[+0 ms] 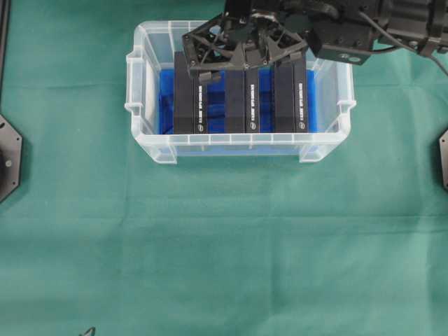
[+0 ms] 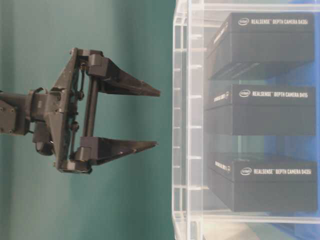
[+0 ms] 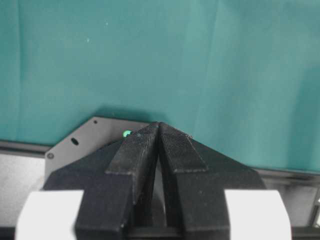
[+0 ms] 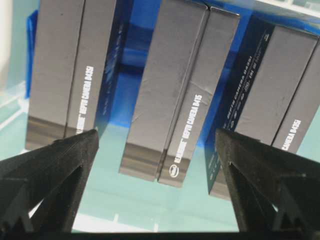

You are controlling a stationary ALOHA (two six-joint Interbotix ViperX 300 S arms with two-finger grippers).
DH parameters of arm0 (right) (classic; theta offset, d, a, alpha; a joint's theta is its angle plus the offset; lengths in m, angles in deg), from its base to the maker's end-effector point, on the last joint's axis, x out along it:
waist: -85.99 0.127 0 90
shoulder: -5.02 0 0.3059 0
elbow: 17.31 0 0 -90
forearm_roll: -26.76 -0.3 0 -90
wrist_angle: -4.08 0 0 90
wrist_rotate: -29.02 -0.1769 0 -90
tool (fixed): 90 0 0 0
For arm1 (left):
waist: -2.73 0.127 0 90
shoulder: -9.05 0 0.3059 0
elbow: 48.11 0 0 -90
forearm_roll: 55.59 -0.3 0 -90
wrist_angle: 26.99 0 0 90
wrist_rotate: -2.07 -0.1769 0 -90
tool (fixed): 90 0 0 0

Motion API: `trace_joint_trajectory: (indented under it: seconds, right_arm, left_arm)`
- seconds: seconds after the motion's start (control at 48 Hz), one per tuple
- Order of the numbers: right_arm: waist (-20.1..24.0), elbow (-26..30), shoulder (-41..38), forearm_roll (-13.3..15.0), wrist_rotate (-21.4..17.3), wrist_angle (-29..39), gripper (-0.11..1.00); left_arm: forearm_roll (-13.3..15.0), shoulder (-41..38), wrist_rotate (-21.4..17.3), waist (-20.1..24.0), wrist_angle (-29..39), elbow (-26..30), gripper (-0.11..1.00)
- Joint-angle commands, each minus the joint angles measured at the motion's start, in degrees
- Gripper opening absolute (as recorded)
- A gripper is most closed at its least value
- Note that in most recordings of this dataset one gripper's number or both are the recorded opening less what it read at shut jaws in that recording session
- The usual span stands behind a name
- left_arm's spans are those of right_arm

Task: Take the box out of the case with the right arm.
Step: 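Lower the right gripper and close it on the middle box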

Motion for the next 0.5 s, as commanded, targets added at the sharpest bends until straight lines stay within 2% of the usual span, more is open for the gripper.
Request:
trace_joint_trajectory:
  seconds: [0.0,0.271,0.48]
  right_arm:
    - [0.0,0.0,0.5,0.0,0.0,-0.3,0.95]
    - [-0.1,-5.1,-0.5,0.0,-2.9,-5.0,0.95]
    - [-0.2,-10.5,-0.7,-0.6,-3.6,-10.5,0.95]
  left_arm:
    - [-0.2,-0.2,0.1,-0.2,-0.1,1.1,0.0]
    - [-0.2,-0.2,0.1,-0.2,-0.1,1.1,0.0]
    - [-0.2,-0.4,0.1,-0.2,-0.1,1.1,0.0]
